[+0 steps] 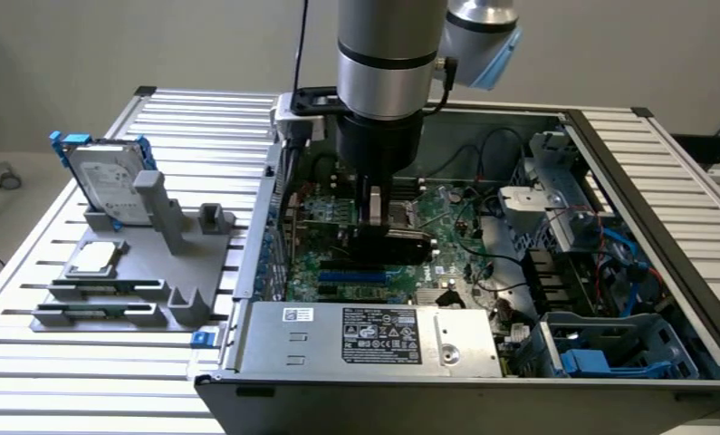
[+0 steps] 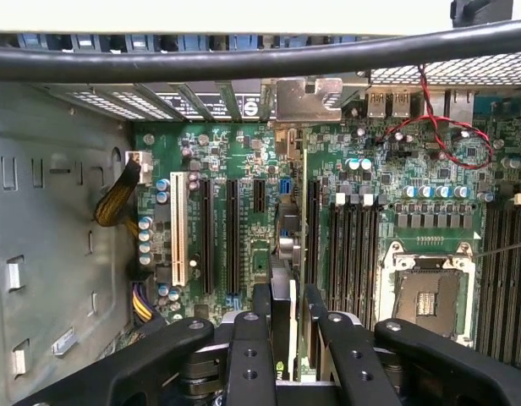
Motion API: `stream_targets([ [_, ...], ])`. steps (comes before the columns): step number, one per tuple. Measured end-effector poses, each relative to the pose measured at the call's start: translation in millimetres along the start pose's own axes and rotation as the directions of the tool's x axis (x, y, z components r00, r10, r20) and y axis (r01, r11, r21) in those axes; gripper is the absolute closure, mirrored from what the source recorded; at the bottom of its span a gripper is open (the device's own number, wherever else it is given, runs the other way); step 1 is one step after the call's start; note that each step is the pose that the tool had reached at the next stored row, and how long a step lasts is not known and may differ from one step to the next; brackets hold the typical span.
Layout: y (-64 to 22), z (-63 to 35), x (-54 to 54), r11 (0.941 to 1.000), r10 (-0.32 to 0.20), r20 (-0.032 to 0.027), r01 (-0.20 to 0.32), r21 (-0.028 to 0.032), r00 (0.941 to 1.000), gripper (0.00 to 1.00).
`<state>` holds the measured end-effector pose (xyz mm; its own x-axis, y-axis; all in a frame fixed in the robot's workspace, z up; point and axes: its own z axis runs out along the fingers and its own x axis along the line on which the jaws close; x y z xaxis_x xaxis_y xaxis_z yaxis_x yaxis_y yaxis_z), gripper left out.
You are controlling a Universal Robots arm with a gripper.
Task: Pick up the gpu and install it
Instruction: 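Insert the gpu into the slot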
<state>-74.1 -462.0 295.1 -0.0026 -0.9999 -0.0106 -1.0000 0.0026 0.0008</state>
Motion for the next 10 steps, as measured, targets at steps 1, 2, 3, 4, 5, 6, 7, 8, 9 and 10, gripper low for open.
stream_targets([
  [1, 0.7, 1.4, 0.0, 1.0, 0.0, -0.0001, 0.0, 0.0042, 1.0, 0.74],
  [2, 1.0, 2.9, 0.1, 1.0, 0.0, -0.0001, 0.0, 0.0071, 1.0, 0.74],
  [3, 1.0, 3.4, 0.1, 1.0, 0.0, -0.0002, 0.0, 0.0075, 1.0, 0.74],
  [4, 0.9, 3.3, 0.1, 1.0, 0.0, -0.0003, 0.0, 0.0075, 1.0, 0.74],
  [5, 1.0, 3.3, 0.1, 1.0, 0.0, -0.0005, 0.0, 0.0075, 1.0, 0.74],
  [6, 1.1, 3.7, 0.1, 1.0, 0.0, -0.0004, 0.0, 0.0076, 1.0, 0.74],
  [7, 2.0, 5.1, 0.1, 1.0, 0.0, -0.0002, 0.0, 0.008, 1.0, 0.74],
  [8, 3.1, 6.4, 0.1, 1.0, 0.0, -0.0003, 0.0, 0.0087, 1.0, 0.74],
  [9, 3.5, 7.7, 0.1, 1.0, 0.0, -0.0002, 0.0, 0.0091, 1.0, 0.74],
  [10, 3.8, 8.7, 0.1, 1.0, 0.0, -0.0003, 0.0, 0.0093, 1.0, 0.74],
])
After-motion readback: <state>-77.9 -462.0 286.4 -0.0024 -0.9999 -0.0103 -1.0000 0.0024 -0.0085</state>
